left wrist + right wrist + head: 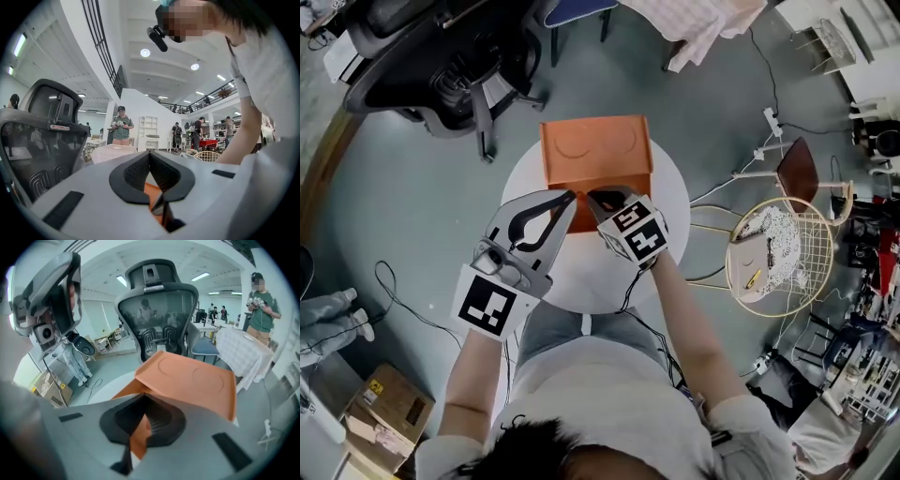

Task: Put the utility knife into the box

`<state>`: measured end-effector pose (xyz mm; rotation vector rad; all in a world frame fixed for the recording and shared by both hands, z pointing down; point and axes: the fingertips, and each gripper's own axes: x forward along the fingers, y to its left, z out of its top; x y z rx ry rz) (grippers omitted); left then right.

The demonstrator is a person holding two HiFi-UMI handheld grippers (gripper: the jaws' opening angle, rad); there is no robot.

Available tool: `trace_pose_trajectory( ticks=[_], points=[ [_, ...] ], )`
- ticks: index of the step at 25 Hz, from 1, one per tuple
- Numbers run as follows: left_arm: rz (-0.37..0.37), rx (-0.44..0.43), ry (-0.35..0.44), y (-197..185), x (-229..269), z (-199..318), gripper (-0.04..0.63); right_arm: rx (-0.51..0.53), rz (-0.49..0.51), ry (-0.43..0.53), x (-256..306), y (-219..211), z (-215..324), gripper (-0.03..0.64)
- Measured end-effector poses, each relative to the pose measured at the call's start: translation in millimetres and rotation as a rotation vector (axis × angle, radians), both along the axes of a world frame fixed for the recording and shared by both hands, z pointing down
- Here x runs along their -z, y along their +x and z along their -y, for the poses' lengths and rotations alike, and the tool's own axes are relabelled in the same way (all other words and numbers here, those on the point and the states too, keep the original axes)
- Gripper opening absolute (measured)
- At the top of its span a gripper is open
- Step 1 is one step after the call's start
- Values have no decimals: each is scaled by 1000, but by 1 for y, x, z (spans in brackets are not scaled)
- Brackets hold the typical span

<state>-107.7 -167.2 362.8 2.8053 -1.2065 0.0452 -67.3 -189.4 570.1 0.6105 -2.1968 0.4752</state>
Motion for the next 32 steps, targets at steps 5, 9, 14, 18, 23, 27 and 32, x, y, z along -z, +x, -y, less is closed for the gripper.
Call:
trace_pose_trajectory(
  ticks=[5, 9, 14, 18, 23, 27, 32],
  points=[
    [-12, -4, 23, 22, 16, -10, 9, -16, 146, 117, 63, 0, -3, 8],
    [-10, -11, 44, 40, 26, -17, 9, -33, 268, 207, 117, 4, -10, 8],
    [-16, -15, 65, 62, 42, -25, 9, -44, 390, 307, 177, 18, -26, 8],
    [-16, -14, 95, 77, 56, -30, 9, -61, 466, 371, 214, 37, -39, 6],
    [-26, -4, 134, 93, 71, -36, 9, -73, 539, 443, 247, 62, -56, 6],
    [-24, 8, 144, 104, 77, -45, 9, -72, 587, 488, 267, 78, -72, 6],
    [-16, 24, 159, 117, 81, -56, 9, -64, 630, 521, 283, 94, -86, 8]
  ],
)
